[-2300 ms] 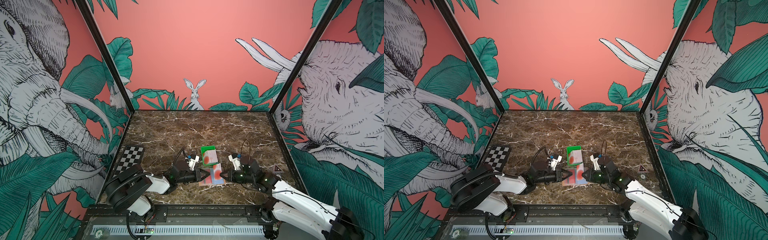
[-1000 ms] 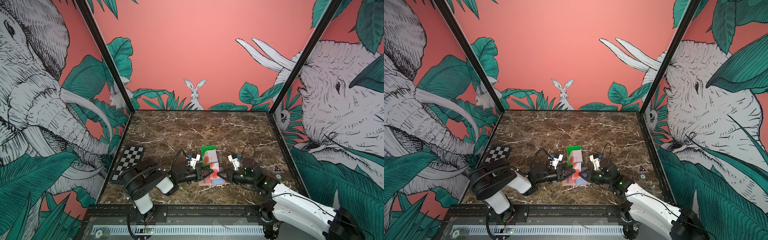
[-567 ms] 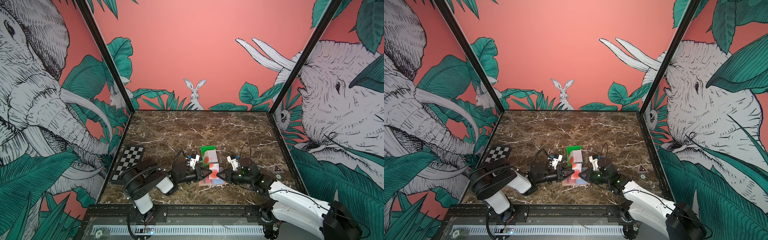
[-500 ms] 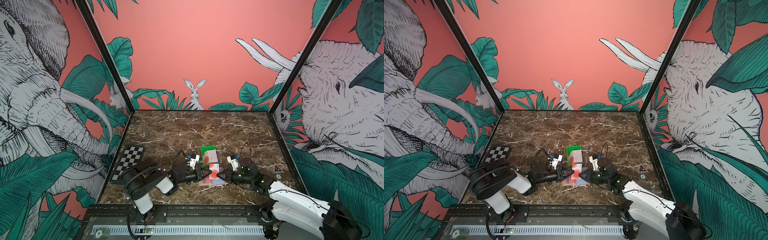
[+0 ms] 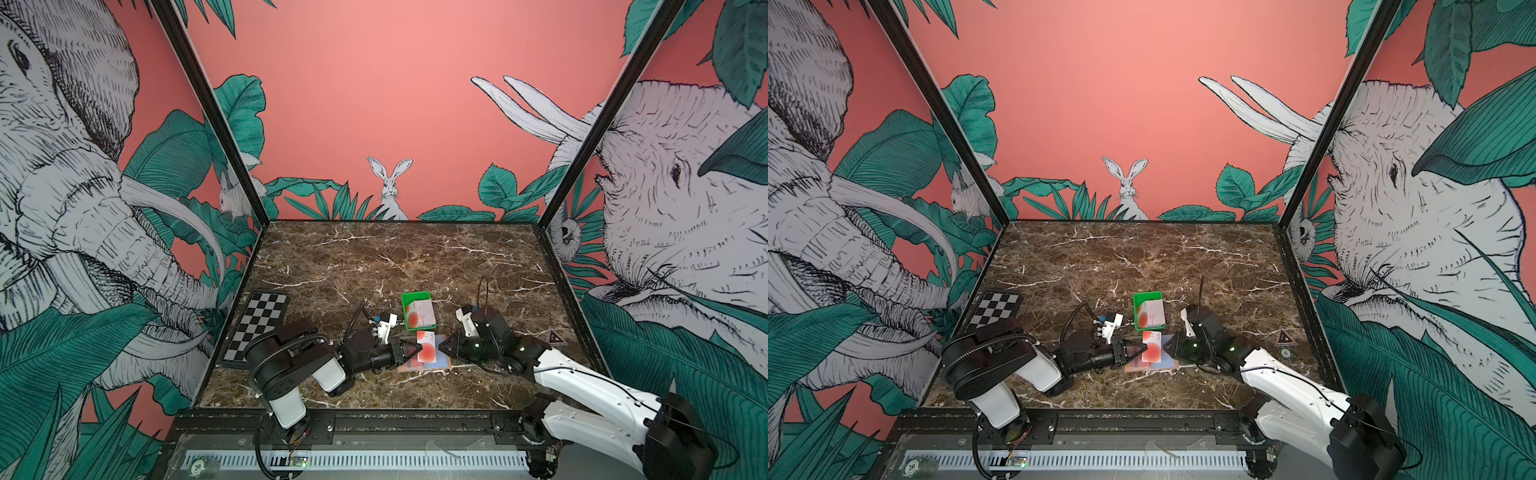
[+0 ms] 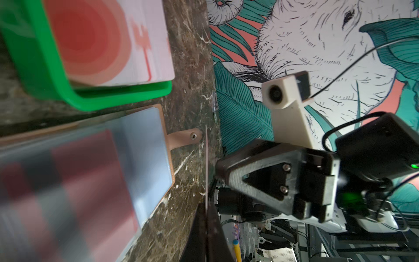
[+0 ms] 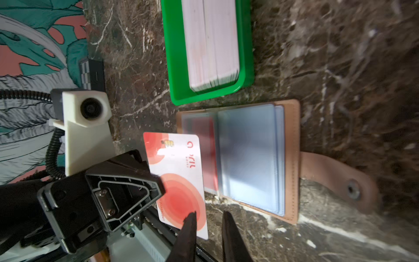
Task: Insert credit cards into a card holder
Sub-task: Pick up the credit card from the storage box, then insert the credit card into the card slot.
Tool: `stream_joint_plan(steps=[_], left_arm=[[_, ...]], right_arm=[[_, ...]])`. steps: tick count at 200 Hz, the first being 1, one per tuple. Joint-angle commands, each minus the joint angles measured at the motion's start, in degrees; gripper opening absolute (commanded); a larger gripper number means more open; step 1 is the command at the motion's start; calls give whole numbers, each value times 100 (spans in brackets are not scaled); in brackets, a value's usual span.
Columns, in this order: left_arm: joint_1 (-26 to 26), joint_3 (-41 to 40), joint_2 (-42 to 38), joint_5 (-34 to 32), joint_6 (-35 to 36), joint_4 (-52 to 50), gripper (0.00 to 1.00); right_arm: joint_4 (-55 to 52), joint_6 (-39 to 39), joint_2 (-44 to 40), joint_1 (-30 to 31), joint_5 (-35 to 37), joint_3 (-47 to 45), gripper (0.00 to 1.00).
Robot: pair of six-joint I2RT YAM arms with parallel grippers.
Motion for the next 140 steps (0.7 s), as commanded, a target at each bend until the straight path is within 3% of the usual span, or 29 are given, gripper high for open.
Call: stream_joint_plan(steps=[1,73,140], left_arm=[[-68,-65,33,-417,22,29,0],[-168,314,-656,-785,415,-2114,0],[-219,245,-396,-939,199,-1713,0]], right_arm=[[-861,-612,116,-24,595,234,22],[-1020,-1082,584,-32,836,226,23],[-605,-1110,1133,-16,747,140,16]])
